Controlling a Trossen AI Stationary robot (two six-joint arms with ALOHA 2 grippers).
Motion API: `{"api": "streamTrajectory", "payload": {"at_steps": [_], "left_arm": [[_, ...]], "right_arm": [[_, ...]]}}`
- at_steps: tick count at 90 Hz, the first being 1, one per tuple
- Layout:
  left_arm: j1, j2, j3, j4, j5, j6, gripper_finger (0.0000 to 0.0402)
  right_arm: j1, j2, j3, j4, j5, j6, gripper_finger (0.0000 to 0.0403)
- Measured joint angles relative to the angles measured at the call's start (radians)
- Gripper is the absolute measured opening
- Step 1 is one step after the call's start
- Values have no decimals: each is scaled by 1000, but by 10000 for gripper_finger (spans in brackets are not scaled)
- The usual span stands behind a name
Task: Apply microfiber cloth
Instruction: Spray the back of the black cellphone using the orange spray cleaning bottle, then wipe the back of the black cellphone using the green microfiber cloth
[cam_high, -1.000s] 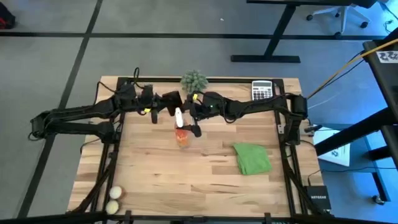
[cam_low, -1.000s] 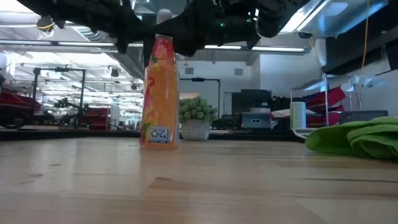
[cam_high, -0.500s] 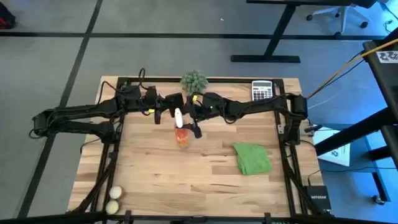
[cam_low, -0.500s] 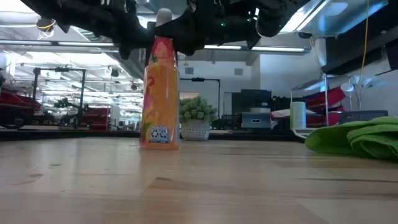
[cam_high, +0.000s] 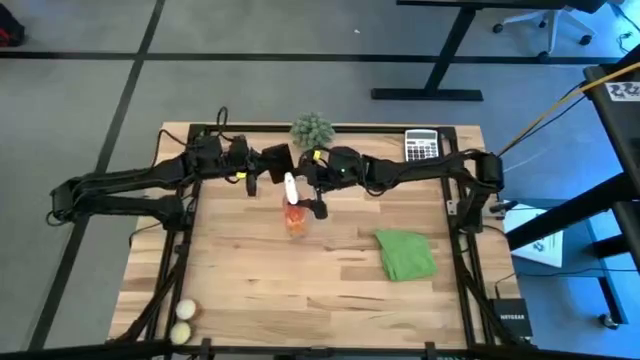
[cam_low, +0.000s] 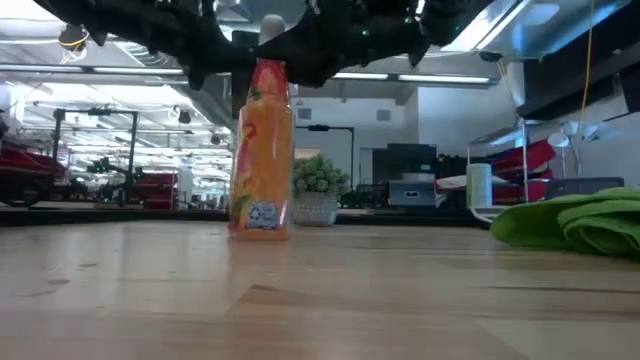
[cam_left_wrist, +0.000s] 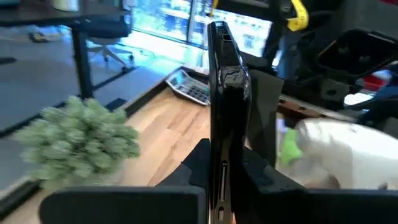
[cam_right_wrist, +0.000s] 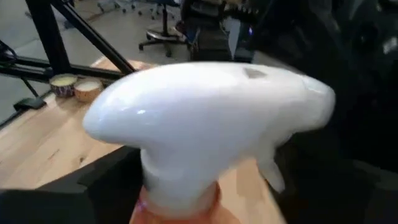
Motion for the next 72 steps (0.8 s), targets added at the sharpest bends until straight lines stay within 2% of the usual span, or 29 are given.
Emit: {"api": "streamTrajectory", "payload": {"at_steps": [25,41,53,60,72], "left_arm": [[-1,-106,20,-185,-74,-29,9],[-49,-182,20,-406,-120,-172,9],[-151,-204,19,-628,-121,-332,9],[-242,-202,7,-695,-130,-436,9],[-438,-177,-16,-700,-160,-608,9]], "right_arm": [[0,-92,0,-183,84,-15,371],[0,-224,0,-529,145,-10,372],[19,-321,1,-849,120,92,372],[57,-350,-1,-1016,122,148,372],[167,-409,-116,-1078,184,250,372]]}}
